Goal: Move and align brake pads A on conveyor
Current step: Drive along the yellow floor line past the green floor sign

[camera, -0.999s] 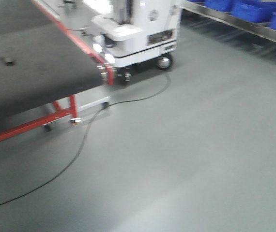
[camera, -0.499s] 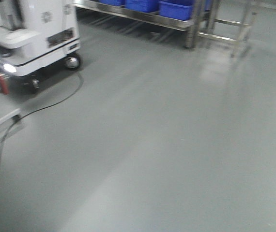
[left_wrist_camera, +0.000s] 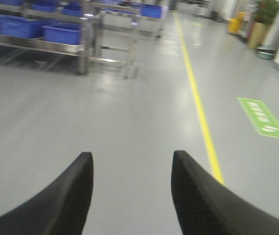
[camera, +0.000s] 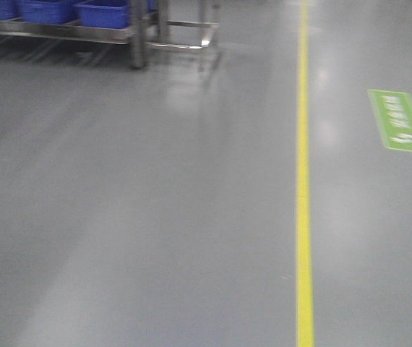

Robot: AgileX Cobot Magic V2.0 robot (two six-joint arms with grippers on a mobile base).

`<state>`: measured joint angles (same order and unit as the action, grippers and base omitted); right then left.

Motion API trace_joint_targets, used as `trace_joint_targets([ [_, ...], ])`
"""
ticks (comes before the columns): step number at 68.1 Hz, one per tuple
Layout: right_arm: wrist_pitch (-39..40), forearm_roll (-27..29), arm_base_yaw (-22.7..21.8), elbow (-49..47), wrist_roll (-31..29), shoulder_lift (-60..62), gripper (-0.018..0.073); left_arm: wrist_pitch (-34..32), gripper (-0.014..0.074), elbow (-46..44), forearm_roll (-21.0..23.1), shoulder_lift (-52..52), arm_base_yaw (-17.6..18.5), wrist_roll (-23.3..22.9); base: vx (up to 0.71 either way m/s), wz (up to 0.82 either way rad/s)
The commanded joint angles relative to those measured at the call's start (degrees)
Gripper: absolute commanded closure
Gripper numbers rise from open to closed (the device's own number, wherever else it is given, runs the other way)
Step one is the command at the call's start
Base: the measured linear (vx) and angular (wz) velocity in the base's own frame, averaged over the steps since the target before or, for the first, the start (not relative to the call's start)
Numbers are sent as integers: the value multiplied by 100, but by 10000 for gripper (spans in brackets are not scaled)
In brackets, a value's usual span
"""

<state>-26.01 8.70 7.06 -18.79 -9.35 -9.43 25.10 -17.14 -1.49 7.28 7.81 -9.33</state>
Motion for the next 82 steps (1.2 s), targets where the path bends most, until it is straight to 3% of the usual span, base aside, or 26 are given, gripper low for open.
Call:
trace_joint_targets([
  [1,421,-2,-16,-154,-39,-61,127,-443,245,-142,13,88,6,-7,-6,-87],
  [32,421,-2,-21,-154,-39,-61,127,-443,245,-142,13,88,6,-7,-4,-70],
  [82,421,-2,-21,-154,-39,-61,127,-443,245,-142,13,88,6,-7,12,-26],
])
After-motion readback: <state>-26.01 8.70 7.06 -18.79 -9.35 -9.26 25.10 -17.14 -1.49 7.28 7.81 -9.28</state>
